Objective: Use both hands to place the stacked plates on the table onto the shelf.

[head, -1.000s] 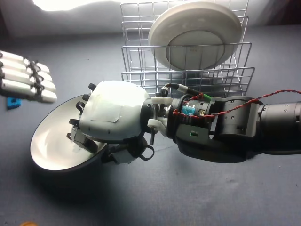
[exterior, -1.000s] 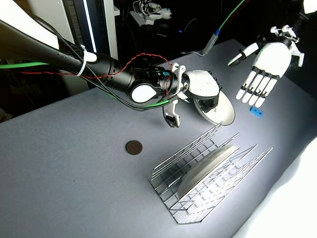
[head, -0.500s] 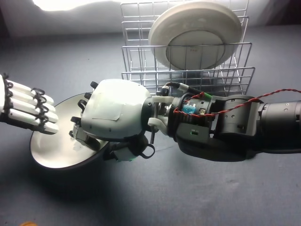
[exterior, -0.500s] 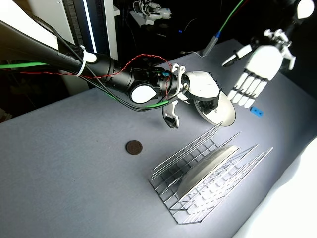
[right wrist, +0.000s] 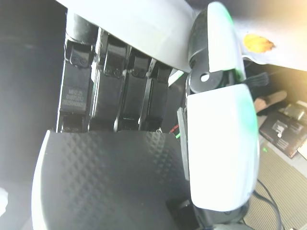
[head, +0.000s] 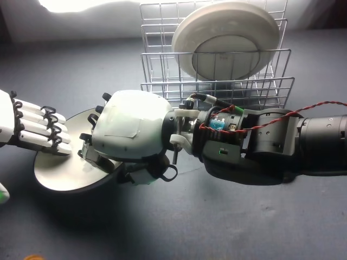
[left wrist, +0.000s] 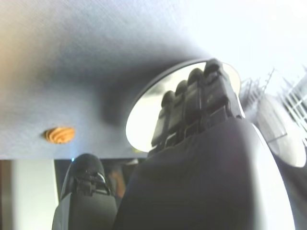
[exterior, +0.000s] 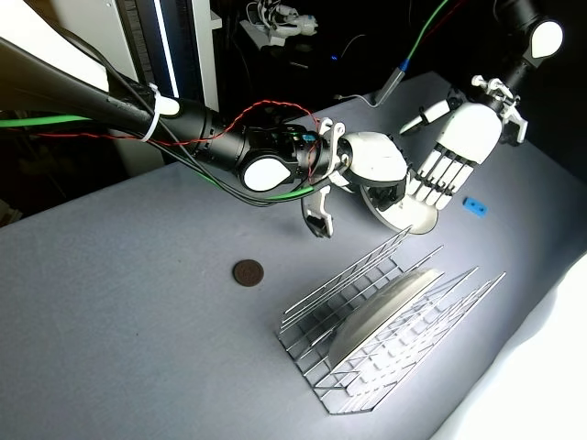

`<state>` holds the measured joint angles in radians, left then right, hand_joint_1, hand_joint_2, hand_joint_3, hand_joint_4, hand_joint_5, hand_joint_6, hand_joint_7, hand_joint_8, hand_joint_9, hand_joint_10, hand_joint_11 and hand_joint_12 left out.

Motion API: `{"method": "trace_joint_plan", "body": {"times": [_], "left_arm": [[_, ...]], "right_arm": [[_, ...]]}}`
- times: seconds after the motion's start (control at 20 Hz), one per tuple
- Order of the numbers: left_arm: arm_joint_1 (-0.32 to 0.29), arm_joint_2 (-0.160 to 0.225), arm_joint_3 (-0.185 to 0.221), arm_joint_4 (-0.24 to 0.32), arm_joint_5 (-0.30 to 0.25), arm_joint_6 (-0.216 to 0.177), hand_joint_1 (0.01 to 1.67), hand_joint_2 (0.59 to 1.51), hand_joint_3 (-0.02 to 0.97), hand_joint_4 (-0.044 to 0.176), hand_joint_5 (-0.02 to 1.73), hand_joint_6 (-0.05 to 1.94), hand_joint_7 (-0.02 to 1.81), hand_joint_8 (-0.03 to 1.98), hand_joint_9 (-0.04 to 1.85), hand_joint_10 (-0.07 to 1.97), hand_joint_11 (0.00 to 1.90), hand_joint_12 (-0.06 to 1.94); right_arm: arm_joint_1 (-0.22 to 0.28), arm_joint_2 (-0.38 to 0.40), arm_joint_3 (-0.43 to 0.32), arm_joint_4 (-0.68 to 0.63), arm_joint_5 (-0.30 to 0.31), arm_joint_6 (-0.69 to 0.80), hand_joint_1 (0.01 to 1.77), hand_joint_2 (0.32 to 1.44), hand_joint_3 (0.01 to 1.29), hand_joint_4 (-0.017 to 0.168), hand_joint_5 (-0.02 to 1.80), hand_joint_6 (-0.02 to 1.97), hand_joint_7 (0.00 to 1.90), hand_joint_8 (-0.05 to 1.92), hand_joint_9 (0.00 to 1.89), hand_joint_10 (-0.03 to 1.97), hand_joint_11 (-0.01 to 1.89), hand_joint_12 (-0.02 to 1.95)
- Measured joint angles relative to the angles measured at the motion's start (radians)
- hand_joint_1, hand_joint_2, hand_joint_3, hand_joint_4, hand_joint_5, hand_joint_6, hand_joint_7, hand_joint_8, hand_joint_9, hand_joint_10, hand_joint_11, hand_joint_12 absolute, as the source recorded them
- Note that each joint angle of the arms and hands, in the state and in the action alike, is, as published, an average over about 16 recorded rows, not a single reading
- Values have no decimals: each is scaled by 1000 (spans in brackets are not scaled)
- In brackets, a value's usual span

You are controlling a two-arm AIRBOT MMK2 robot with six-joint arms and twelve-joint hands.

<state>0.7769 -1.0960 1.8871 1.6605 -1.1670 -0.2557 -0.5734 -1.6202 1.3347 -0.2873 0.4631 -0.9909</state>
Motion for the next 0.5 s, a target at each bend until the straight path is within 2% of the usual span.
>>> {"method": "trace_joint_plan", "body": {"times": [0.15, 0.5], "left_arm": [[17, -8, 4, -2, 10, -3, 14, 1104, 10, -3, 9, 0, 19, -7, 19, 8, 14, -22], [40, -18, 12, -10, 18, -14, 14, 1102, 11, -8, -3, -20, 20, -6, 19, 8, 14, -23]], "right_arm": [[1, 0, 0, 0, -1, 0, 1089, 1006, 14, 6, 796, 688, 935, 496, 1114, 16, 730, 1023], [5, -1, 6, 0, -1, -6, 1063, 995, 13, 3, 376, 284, 439, 211, 524, 13, 304, 627]]}}
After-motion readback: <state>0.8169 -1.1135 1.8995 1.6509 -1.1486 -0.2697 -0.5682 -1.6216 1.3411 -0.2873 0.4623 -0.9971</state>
